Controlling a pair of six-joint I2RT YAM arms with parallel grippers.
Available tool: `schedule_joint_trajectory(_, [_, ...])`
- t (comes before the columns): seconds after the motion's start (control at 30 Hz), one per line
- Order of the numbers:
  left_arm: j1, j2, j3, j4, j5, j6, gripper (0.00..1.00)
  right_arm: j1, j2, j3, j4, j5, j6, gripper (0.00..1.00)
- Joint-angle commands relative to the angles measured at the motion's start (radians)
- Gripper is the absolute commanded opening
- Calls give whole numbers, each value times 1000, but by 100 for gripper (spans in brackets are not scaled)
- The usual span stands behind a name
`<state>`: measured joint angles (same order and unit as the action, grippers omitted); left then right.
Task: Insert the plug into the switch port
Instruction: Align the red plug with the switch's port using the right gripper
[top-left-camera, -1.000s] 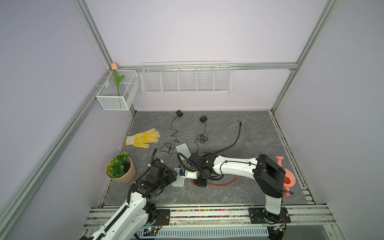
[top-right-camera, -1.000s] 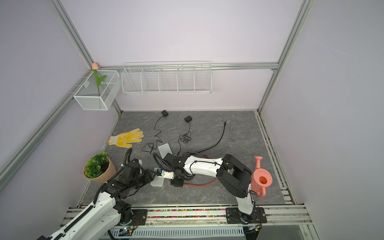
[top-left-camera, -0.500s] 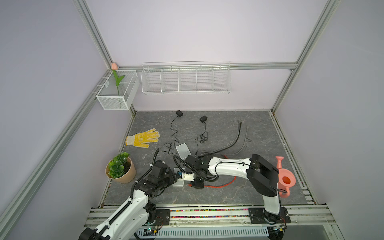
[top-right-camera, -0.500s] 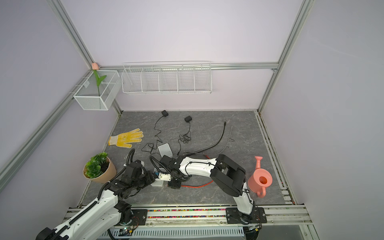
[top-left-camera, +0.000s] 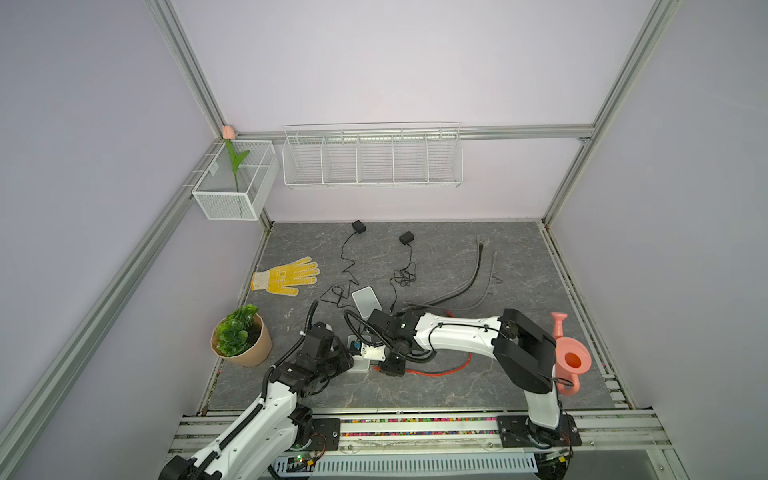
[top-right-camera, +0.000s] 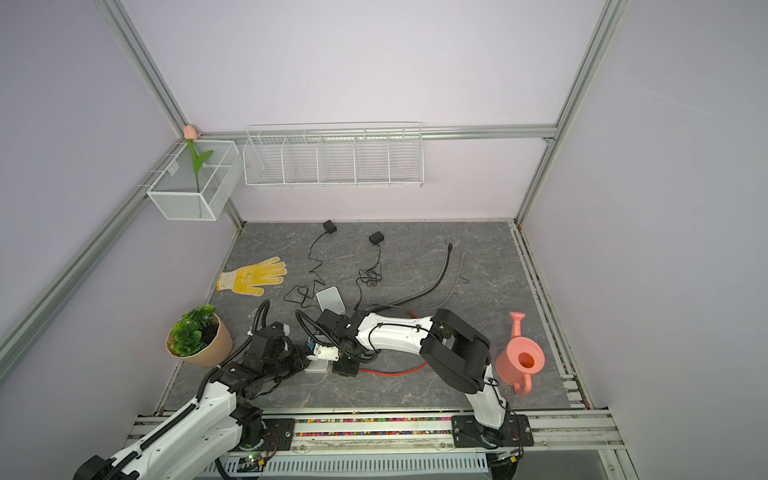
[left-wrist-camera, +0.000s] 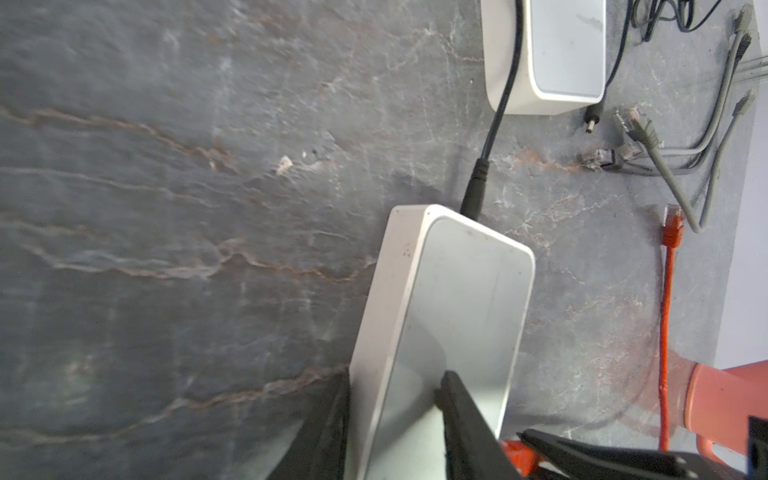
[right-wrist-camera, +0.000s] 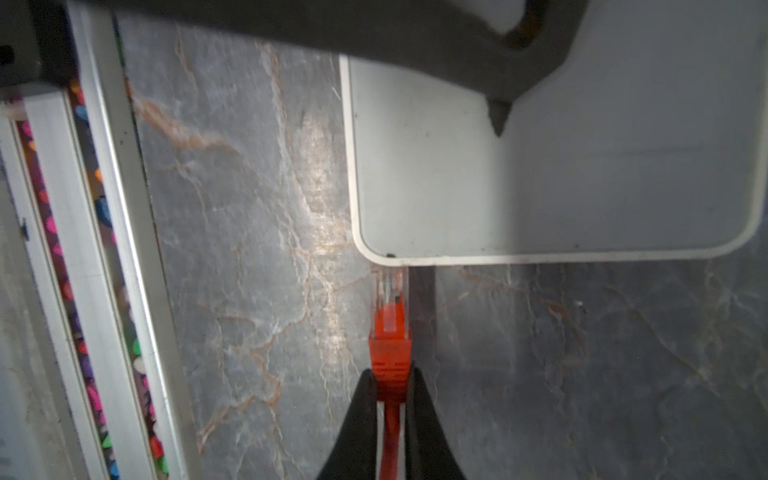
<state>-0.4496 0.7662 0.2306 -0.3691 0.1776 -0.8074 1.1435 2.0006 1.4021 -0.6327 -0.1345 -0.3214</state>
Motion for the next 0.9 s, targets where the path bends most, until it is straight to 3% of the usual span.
schedule_joint_trajectory(0.0, [3, -7, -17, 6, 13, 4, 36, 8, 33, 27, -3, 9, 6, 7])
schedule_joint_trajectory(0.87, [4, -27, -20, -8, 18, 7, 32, 8, 19, 35, 22, 52, -4, 7])
